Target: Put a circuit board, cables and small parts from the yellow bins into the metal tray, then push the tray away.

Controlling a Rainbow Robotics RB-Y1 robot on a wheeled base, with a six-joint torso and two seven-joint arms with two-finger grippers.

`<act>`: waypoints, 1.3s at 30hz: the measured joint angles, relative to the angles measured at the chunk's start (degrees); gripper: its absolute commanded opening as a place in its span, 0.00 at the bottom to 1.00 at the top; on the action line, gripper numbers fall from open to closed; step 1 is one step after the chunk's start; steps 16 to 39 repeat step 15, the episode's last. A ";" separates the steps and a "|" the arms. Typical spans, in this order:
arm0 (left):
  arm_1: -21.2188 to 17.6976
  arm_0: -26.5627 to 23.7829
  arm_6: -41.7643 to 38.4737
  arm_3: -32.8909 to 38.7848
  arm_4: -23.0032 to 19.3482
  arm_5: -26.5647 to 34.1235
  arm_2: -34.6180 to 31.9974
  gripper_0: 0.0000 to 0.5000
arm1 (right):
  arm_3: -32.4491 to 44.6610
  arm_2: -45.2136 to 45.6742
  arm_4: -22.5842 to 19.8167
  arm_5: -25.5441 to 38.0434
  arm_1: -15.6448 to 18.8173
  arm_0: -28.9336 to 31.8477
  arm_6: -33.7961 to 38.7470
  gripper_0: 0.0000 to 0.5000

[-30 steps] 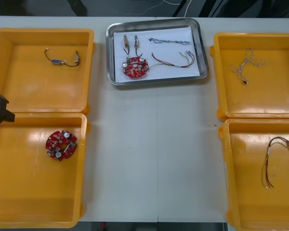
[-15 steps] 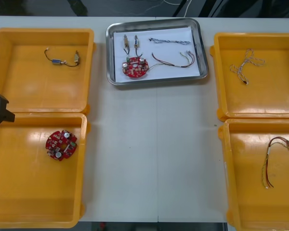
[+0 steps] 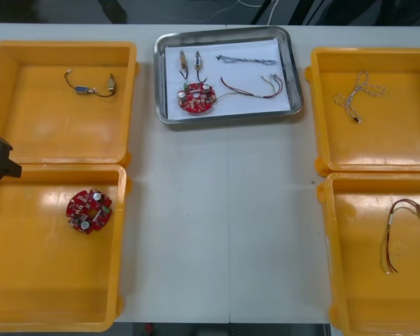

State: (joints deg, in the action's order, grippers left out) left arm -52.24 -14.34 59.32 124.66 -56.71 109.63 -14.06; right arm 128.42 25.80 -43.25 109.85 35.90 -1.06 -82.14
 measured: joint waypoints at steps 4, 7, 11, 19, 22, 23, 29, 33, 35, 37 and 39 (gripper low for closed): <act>0.00 0.00 0.00 0.00 0.00 0.00 0.00 1.00 | 0.00 0.00 0.00 0.00 0.00 0.00 0.00 1.00; 0.00 0.00 0.00 0.00 0.00 0.00 0.00 1.00 | 0.00 0.00 0.00 0.00 0.00 0.00 0.00 1.00; 0.00 0.00 0.00 0.00 0.00 0.00 0.00 1.00 | 0.00 0.00 0.00 0.00 0.00 0.00 0.00 1.00; 0.00 0.00 0.00 0.00 0.00 0.00 0.00 1.00 | 0.00 0.00 0.00 0.00 0.00 0.00 0.00 1.00; 0.00 0.00 0.00 0.00 0.00 0.00 0.00 1.00 | 0.00 0.00 0.00 0.00 0.00 0.00 0.00 1.00; 0.00 0.00 0.00 0.00 0.00 0.00 0.00 1.00 | 0.00 0.00 0.00 0.00 0.00 0.00 0.00 1.00; 0.00 0.00 0.00 0.00 0.00 0.00 0.00 1.00 | 0.00 0.00 0.00 0.00 0.00 0.00 0.00 1.00; 0.00 0.00 0.00 0.00 0.00 0.00 0.00 1.00 | 0.00 0.00 0.00 0.00 0.00 0.00 0.00 1.00; 0.00 0.00 0.00 0.00 0.00 0.00 0.00 1.00 | 0.00 0.00 0.00 0.00 0.00 0.00 0.00 1.00; 0.00 0.00 0.00 0.00 0.00 0.00 0.00 1.00 | 0.00 0.00 0.00 0.00 0.00 0.00 0.00 1.00; 0.00 0.00 0.00 0.00 0.00 0.00 0.00 1.00 | 0.00 0.00 0.00 0.00 0.00 0.00 0.00 1.00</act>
